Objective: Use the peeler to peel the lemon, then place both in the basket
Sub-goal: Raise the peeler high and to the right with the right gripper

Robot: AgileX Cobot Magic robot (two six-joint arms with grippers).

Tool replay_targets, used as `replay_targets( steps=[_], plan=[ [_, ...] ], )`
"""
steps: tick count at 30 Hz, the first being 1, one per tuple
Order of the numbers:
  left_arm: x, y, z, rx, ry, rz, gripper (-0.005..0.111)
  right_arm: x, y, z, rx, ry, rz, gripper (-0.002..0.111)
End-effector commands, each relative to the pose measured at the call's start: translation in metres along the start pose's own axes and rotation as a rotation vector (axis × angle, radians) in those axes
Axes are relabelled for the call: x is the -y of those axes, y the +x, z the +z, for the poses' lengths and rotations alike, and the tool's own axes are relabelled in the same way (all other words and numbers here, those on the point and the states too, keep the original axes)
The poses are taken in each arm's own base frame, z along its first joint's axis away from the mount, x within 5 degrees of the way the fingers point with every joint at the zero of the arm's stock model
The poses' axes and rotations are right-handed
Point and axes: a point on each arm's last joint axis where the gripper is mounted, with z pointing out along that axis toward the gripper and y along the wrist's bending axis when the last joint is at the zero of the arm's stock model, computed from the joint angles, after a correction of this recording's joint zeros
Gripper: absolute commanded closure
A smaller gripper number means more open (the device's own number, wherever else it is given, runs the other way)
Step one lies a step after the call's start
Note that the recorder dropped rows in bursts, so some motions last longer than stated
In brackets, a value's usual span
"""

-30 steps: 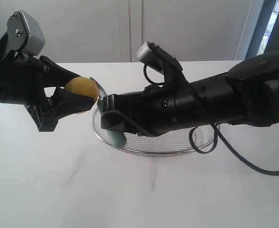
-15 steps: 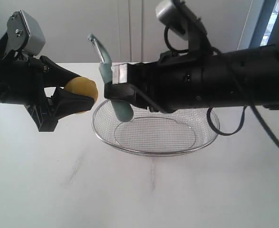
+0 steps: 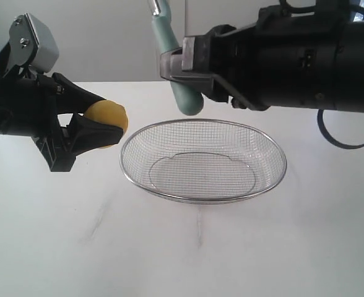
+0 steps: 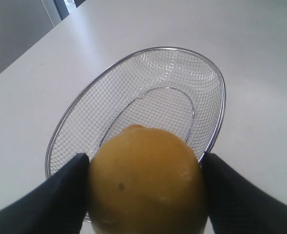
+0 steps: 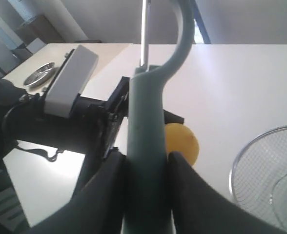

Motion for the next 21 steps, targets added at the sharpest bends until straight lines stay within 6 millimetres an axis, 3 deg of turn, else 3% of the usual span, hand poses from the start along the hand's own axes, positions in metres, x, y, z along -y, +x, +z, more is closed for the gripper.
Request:
replay_targets(
  steps=[1, 7, 14, 21],
  plan=[
    [0.003, -0.002, -0.001, 0.025, 0.018, -0.027, 0.107, 0.007, -0.005, -0.003, 0.047, 0.082, -0.087, 0.108],
    [0.003, -0.002, -0.001, 0.025, 0.018, -0.027, 0.107, 0.017, -0.012, -0.005, 0.106, 0.203, -0.229, 0.108],
    [0.002, -0.002, -0.001, 0.025, 0.015, -0.027, 0.107, 0.024, -0.020, -0.008, 0.176, 0.274, -0.236, 0.108],
    [0.002, -0.002, -0.001, 0.025, 0.015, -0.027, 0.107, 0.054, -0.040, -0.015, 0.146, 0.360, -0.251, 0.108]
  ],
)
